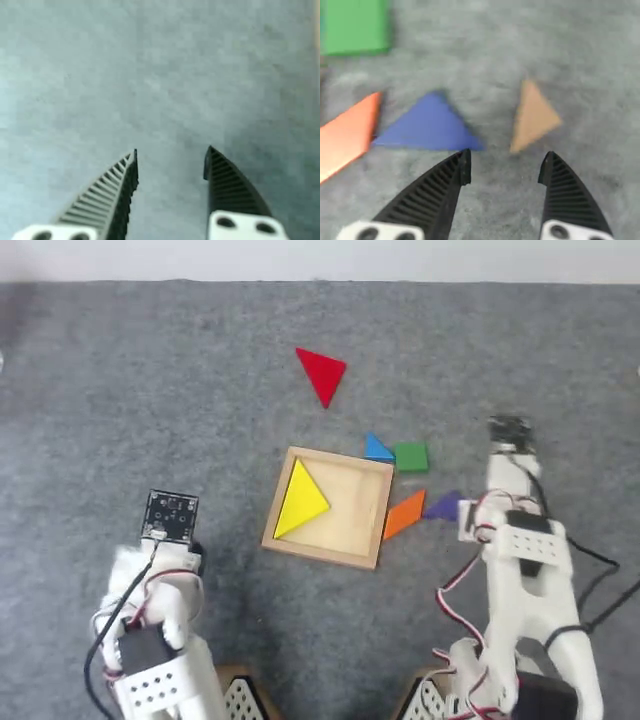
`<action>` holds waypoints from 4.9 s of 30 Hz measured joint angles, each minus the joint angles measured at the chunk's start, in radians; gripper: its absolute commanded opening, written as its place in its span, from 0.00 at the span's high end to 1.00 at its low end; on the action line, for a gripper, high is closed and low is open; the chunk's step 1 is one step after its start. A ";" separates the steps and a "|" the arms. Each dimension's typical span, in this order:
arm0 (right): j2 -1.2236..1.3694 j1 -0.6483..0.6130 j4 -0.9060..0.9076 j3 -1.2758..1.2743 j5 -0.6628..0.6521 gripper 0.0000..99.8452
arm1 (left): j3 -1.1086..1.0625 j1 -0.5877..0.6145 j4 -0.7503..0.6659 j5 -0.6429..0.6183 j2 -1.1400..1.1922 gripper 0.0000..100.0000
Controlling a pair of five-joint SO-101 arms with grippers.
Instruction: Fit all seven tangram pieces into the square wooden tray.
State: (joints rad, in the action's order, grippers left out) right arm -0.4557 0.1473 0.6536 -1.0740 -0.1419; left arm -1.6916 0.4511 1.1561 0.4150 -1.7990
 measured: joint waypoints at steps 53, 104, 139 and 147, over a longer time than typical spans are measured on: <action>-0.002 -0.023 -0.084 -0.124 0.028 0.76 | 3.274 -0.611 0.236 -0.509 3.271 0.69; -0.002 -0.023 -0.094 -0.124 0.025 0.76 | 3.135 -0.529 0.261 -0.031 3.214 0.83; -0.014 0.040 -0.176 -0.192 0.023 0.76 | 3.290 -0.098 0.578 -0.293 2.711 0.83; -0.014 0.040 -0.176 -0.192 0.023 0.76 | 3.222 -0.115 0.578 -0.287 2.662 0.83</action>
State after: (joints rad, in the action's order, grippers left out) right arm -0.4695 0.1872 0.4772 -1.2658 -0.1189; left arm 1.5305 0.3360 1.7346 0.1281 0.8631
